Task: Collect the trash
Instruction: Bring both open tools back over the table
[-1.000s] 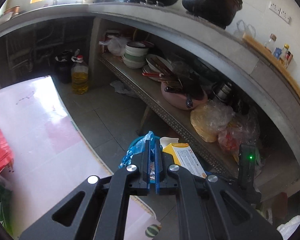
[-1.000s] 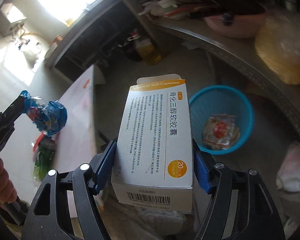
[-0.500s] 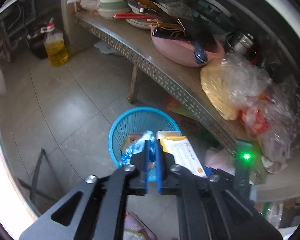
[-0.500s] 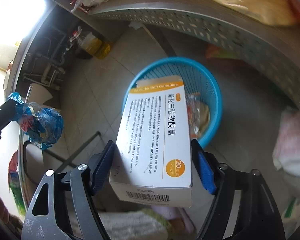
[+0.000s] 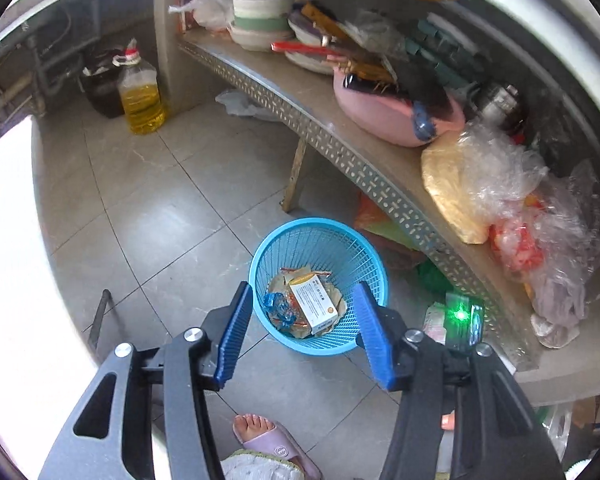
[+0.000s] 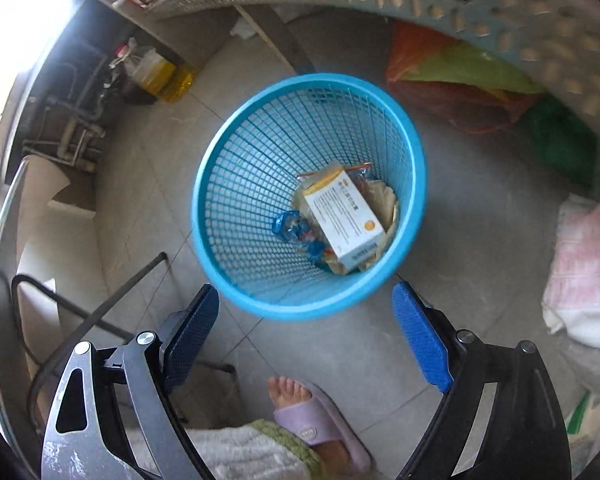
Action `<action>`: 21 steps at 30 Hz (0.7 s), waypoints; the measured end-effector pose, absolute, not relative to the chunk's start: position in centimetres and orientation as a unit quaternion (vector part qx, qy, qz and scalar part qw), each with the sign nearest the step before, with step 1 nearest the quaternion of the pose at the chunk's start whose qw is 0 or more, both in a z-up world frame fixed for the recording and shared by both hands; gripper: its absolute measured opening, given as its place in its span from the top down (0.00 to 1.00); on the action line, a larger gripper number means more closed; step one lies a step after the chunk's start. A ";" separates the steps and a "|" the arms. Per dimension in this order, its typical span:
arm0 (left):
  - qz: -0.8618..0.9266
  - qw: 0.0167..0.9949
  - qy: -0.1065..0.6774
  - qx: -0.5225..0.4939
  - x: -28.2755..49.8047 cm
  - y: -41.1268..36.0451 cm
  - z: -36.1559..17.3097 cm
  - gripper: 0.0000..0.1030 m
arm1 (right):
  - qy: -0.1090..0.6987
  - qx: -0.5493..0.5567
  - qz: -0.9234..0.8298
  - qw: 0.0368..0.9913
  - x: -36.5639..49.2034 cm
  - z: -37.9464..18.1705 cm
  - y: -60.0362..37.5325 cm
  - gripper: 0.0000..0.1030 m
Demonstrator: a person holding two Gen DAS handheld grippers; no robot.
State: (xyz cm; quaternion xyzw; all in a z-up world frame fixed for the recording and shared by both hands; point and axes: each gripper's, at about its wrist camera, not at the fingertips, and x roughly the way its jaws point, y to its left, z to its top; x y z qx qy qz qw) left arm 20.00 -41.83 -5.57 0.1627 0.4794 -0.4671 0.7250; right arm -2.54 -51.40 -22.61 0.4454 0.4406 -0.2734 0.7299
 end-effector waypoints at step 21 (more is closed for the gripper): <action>-0.399 0.828 0.392 0.022 15.7 -17.3 4.0 0.27 | 0.378 0.266 -0.159 0.872 0.0 -5.3 -38.2 0.08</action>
